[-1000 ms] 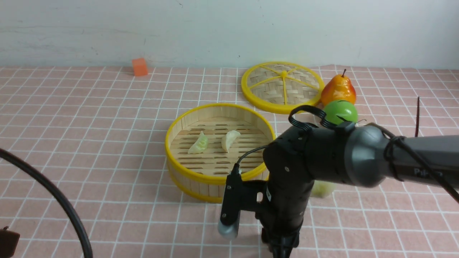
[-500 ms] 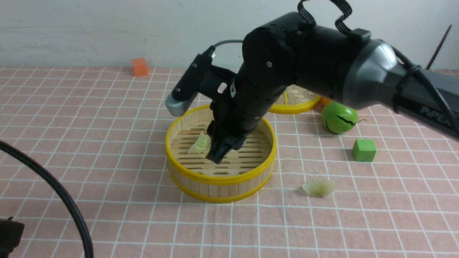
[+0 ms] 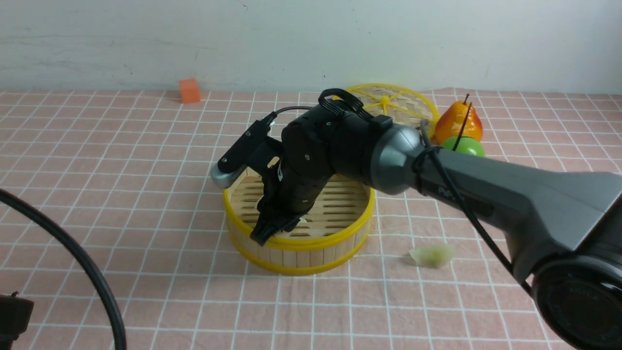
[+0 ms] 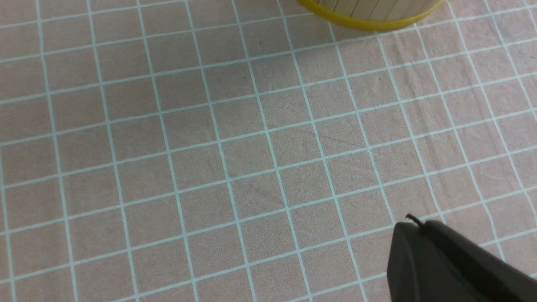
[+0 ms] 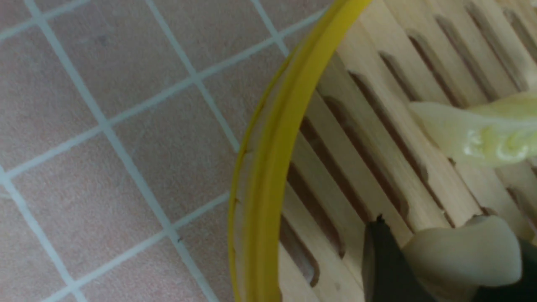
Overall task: Put the dumplings into the steamer on the table with the pink tablecloth.
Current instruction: 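Reach for and grasp a dumpling lying on the table beside the steamer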
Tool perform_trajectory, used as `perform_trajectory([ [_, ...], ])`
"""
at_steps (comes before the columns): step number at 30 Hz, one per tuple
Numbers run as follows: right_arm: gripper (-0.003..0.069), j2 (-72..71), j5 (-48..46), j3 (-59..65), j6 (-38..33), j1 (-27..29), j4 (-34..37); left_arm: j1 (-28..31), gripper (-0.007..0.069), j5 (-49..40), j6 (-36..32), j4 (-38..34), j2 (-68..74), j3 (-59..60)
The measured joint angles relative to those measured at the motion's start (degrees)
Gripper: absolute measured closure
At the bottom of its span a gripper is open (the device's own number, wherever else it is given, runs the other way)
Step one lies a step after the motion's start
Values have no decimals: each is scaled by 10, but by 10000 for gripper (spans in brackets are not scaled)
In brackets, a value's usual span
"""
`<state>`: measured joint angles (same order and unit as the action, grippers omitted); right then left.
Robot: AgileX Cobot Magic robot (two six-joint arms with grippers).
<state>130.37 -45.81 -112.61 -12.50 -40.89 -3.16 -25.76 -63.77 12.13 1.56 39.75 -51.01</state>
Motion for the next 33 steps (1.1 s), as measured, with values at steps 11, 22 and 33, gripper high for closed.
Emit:
perform_trajectory([
  [11,139,-48,-224,-99,-8,2,-5,0,638,33,0,1,0,0],
  [22,162,-178,-252,51,-105,98,9,0,637,49,0,1,0,0],
  [33,223,-146,-223,194,-215,166,12,0,630,43,0,1,0,2],
])
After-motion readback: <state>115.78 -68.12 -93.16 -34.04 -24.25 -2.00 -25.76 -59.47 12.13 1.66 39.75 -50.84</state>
